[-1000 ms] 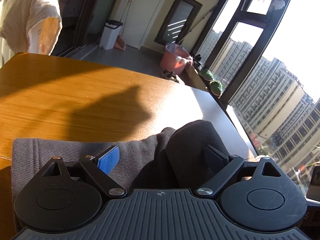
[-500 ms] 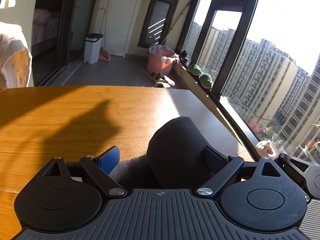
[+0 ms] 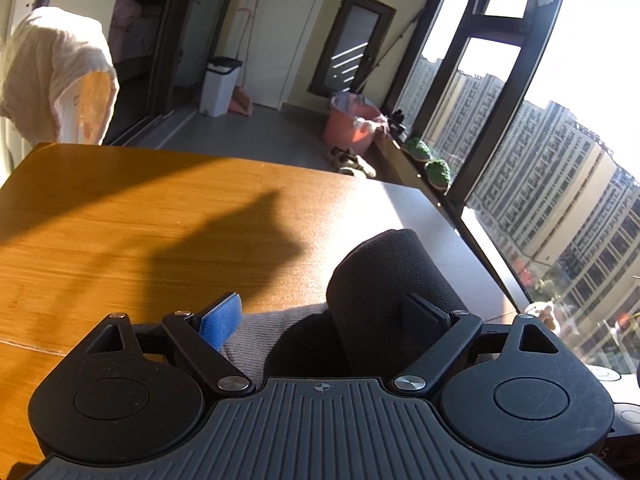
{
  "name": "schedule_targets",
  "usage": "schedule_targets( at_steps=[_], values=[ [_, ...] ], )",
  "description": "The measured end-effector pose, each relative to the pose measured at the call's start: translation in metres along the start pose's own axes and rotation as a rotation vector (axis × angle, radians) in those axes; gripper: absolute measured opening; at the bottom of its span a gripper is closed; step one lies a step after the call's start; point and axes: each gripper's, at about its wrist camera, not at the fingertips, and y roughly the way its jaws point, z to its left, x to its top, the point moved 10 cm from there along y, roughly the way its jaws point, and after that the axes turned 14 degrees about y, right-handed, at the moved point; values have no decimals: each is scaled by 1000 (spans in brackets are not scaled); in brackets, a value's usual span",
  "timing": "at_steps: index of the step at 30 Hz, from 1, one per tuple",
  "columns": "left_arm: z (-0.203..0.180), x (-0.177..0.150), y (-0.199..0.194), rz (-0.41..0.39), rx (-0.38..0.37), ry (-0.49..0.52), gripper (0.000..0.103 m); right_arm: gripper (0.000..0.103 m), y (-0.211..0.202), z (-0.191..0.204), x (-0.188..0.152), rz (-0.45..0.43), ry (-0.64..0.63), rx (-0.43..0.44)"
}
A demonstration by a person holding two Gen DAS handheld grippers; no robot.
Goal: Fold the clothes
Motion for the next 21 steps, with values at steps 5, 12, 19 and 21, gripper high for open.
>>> schedule_targets(
  at_steps=[5,12,19,21],
  values=[
    [-7,5,3,-1,16,76,91,65,-1,0,-11,-16,-61,-70],
    [7,-16,17,37,-10,18,94,70,-38,23,17,-153,-49,60],
    [13,-17,12,33,-19,-13,91,71,-6,3,16,-113,50,1],
    [13,-14,6,27,-15,-21,85,70,-4,7,14,-104,13,-13]
  ],
)
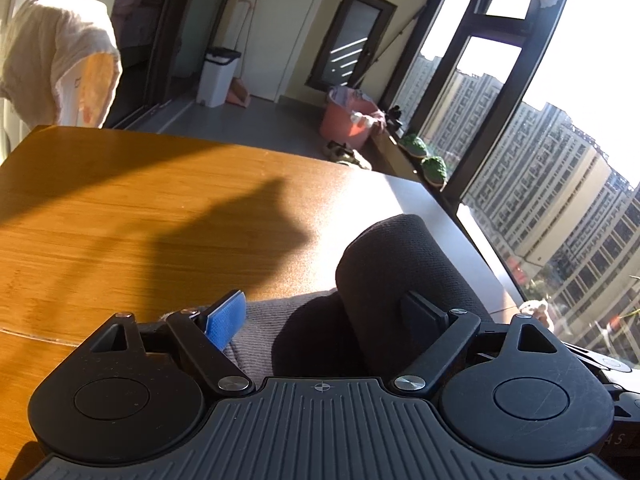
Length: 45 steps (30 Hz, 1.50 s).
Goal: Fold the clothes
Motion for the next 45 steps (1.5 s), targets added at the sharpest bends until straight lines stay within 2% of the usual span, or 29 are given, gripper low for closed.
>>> schedule_targets(
  at_steps=[4,6,9,11,16,18,19,20,23,27,28,34,37,40,43,45],
  values=[
    [-3,15,-10,-40,-5,7,85,68,-3,17,-5,-21,-193,-57],
    [-7,22,-8,-49,5,34,86,68,-4,22,-8,-28,-244,-73],
    [-10,18,5,-10,41,82,86,68,-9,19,-5,-30,-178,-39],
    [-8,9,13,13,60,92,89,80,-8,16,-6,-2,-106,4],
    [-5,5,11,12,61,66,90,81,9,4,-11,38,46,41],
    [-5,6,9,11,69,71,90,77,12,0,-9,41,108,63],
    [-5,6,8,12,68,69,90,65,10,0,-9,36,108,70],
    [-5,5,8,13,64,63,90,57,8,2,-8,29,84,64],
    [-5,6,11,10,52,44,90,50,-1,8,-5,-5,-86,-9],
    [-12,15,15,0,25,46,84,46,-8,26,-3,-89,-440,-156],
    [-11,20,12,-14,17,36,84,37,-8,31,-4,-98,-524,-185],
    [1,46,-19,-99,-9,-38,91,35,1,59,-25,-90,-801,-222],
    [-5,47,-14,-76,-1,8,91,35,1,56,-22,-79,-751,-205],
    [-19,36,0,-27,-26,36,85,36,-6,35,-9,-76,-627,-219],
    [-35,20,10,-8,-126,-19,83,41,-15,2,4,-51,-415,-203],
    [-41,12,17,7,-158,-36,82,50,-25,-13,14,-49,-236,-126]
  ],
)
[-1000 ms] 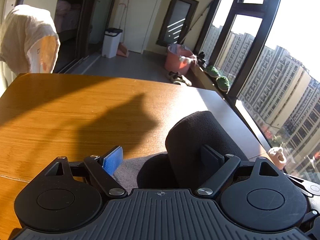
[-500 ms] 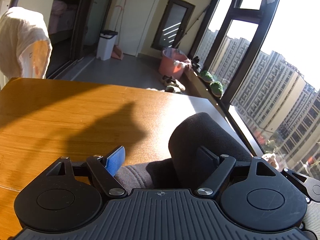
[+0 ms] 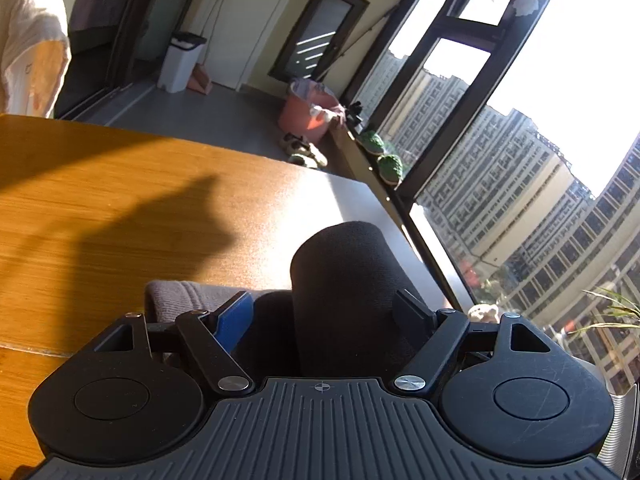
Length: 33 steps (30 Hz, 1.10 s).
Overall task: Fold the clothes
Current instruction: 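Roll the grey pants further over the remaining flat part with both grippers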
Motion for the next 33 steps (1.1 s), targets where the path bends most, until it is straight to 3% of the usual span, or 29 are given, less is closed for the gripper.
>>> schedule_targets(
  at_steps=[2,4,6,10,12,13,14,18,22,27,33],
  values=[
    [-2,-5,7,13,-8,-6,82,76,-7,-10,6,-15,155,80],
    [-1,-7,10,20,-8,-13,82,83,-12,-19,12,-24,296,154],
    [1,-9,11,26,-16,-28,82,83,-5,-24,11,-8,395,179],
    [5,-11,10,28,-23,-56,81,83,22,-23,-3,19,475,123],
    [7,-9,6,23,-12,-52,79,73,26,-21,-7,21,520,151],
    [8,-9,3,19,0,-44,78,58,27,-19,-6,20,528,166],
    [9,-8,-1,13,16,-33,79,55,26,-19,-3,12,520,162],
    [21,-4,-22,-23,40,-35,84,51,16,-23,13,-4,373,85],
    [36,8,-37,-69,64,-77,89,50,10,3,16,-32,9,-43],
    [36,16,-39,-77,63,-84,92,51,3,62,-19,-72,-492,-147],
    [6,16,-38,-58,44,5,95,55,8,111,-46,-126,-800,-203]
  ],
)
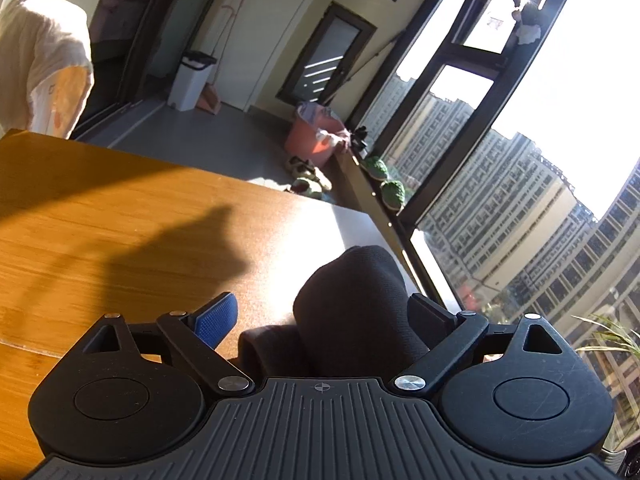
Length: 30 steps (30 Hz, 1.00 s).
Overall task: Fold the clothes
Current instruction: 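Roll the grey pants further over the remaining flat part with both grippers, then press the rolled pants down onto the waistband end with both grippers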
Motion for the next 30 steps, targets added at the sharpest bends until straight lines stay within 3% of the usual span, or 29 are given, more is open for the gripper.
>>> schedule_targets(
  at_steps=[2,5,10,12,16,19,23,28,30],
  values=[
    [-5,-5,2,21,40,61,94,59,0,8,2,-6,-21,14],
    [-1,-14,6,37,92,116,95,68,-2,4,4,11,106,123],
    [15,-25,8,39,76,63,99,91,-13,-35,8,53,542,401],
    [17,-27,6,34,78,63,99,103,-13,-56,3,66,712,444],
    [21,-28,2,26,85,65,99,103,4,-95,-23,104,949,382],
    [26,-31,-2,23,85,49,99,103,25,-108,-49,176,1033,312],
    [31,-35,-1,4,82,38,102,103,47,-99,-67,241,1099,320],
    [47,-28,11,-18,136,15,103,103,67,-96,-50,172,998,204],
    [53,-21,18,-34,166,26,103,103,77,-98,-48,179,1034,213]
  ],
)
